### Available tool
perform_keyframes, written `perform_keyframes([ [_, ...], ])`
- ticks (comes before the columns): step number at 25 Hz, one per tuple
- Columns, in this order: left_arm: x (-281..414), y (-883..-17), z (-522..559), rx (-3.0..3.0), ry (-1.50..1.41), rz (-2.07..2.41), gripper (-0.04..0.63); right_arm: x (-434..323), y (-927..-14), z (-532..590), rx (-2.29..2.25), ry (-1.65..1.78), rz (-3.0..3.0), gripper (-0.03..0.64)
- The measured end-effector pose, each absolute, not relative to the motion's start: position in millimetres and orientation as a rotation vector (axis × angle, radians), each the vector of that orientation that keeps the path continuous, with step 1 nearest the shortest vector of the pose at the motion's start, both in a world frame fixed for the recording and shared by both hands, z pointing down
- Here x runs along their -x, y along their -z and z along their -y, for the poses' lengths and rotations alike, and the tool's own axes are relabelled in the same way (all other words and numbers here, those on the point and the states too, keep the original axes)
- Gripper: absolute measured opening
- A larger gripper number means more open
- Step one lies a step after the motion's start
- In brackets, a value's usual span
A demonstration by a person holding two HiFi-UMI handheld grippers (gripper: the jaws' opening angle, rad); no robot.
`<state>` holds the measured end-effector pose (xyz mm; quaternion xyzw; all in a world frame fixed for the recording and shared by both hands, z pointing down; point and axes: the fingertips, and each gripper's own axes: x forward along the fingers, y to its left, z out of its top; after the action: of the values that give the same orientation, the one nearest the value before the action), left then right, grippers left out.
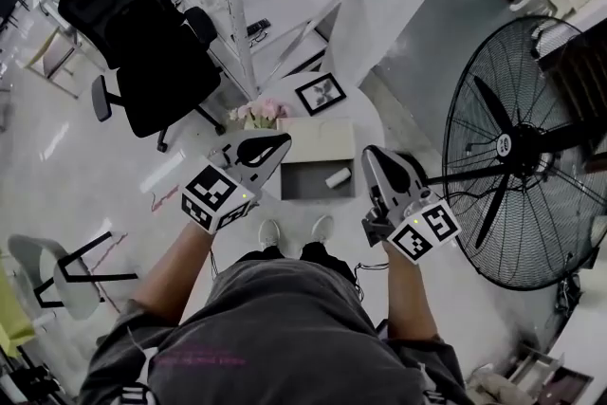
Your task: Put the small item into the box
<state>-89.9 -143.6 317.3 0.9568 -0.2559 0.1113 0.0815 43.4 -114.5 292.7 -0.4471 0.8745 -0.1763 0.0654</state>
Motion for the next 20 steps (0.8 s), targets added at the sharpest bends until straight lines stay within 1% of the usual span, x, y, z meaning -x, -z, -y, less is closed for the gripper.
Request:
perform_keyframes([
  [12,105,-301,140,-2.867,-0.284,0.784,0.014,-25,-278,112,1.311,0.490,-2.654,0.021],
  [20,101,-294,140,-2.878,-0.276,0.785,0.014,-27,-271,114,1.293,0.477,-2.658,0.021],
])
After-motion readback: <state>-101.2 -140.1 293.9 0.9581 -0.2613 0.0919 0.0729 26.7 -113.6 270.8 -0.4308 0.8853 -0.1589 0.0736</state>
